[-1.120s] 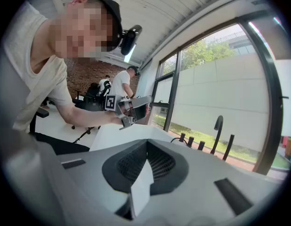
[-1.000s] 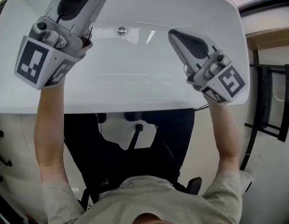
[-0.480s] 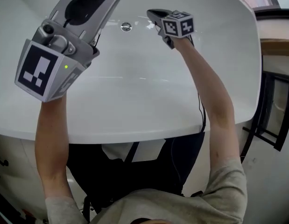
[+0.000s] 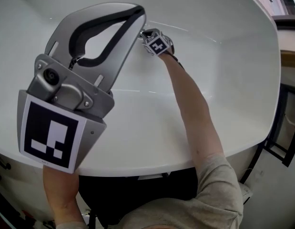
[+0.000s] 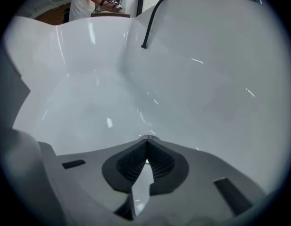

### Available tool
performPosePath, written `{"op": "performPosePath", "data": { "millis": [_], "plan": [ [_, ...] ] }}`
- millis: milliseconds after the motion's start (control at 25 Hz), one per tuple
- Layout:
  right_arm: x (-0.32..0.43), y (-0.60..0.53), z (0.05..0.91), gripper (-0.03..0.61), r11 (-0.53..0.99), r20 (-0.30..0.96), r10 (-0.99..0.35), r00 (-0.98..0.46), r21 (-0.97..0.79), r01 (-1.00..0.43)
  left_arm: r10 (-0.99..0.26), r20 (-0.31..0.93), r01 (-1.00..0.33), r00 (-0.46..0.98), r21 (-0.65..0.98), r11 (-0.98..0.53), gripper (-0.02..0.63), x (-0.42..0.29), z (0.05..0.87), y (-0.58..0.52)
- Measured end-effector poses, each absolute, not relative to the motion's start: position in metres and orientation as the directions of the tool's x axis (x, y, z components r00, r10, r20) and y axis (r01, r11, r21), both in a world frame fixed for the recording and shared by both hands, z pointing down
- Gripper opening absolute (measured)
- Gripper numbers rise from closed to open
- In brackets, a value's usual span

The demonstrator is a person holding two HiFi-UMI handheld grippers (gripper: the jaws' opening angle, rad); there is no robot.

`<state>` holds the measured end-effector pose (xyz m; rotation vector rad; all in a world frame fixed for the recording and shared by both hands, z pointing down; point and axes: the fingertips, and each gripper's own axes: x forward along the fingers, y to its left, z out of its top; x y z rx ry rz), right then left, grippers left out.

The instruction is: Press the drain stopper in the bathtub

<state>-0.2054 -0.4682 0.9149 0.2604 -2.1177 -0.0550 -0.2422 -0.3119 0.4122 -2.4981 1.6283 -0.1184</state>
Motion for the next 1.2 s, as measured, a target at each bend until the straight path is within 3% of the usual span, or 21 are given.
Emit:
{"op": "performPosePath", "data": {
  "millis": [400, 640, 840, 960, 1080, 1200],
  "plan": [
    [-0.208, -0.494, 0.968, 0.009, 0.952, 0.853, -0.272, -0.446, 0.173, -0.252, -0.931, 0.036, -0.9, 0.364, -0.243, -0.361, 0.008, -0.242, 0.42, -0.321],
    [-0.211, -0.5, 0.976, 0.005, 0.971, 0.894, -0.235, -0.381, 0.231, -0.057, -0.919, 0.012, -0.866, 0.394, -0.332, -0.375, 0.008, -0.242, 0.432, -0.327],
    [-0.198, -0.501, 0.871, 0.003, 0.978, 0.824, -0.198, -0.531, 0.127, -0.168, -0.912, -0.02, -0.834, 0.41, -0.412, -0.366, 0.008, -0.24, 0.427, -0.33],
    [-0.185, -0.488, 0.766, 0.003, 0.975, 0.726, -0.208, -0.655, 0.102, -0.196, -0.912, -0.033, -0.837, 0.408, -0.412, -0.36, 0.008, -0.243, 0.428, -0.331],
    [-0.179, -0.445, 0.625, 0.003, 0.975, 0.567, -0.222, -0.793, 0.121, -0.186, -0.923, -0.01, -0.881, 0.384, -0.305, -0.363, 0.008, -0.248, 0.433, -0.328],
    [-0.17, -0.386, 0.471, 0.003, 0.972, 0.321, -0.22, -0.921, 0.152, -0.179, -0.897, -0.066, -0.869, 0.438, -0.285, -0.404, 0.008, -0.246, 0.429, -0.331]
  ]
}}
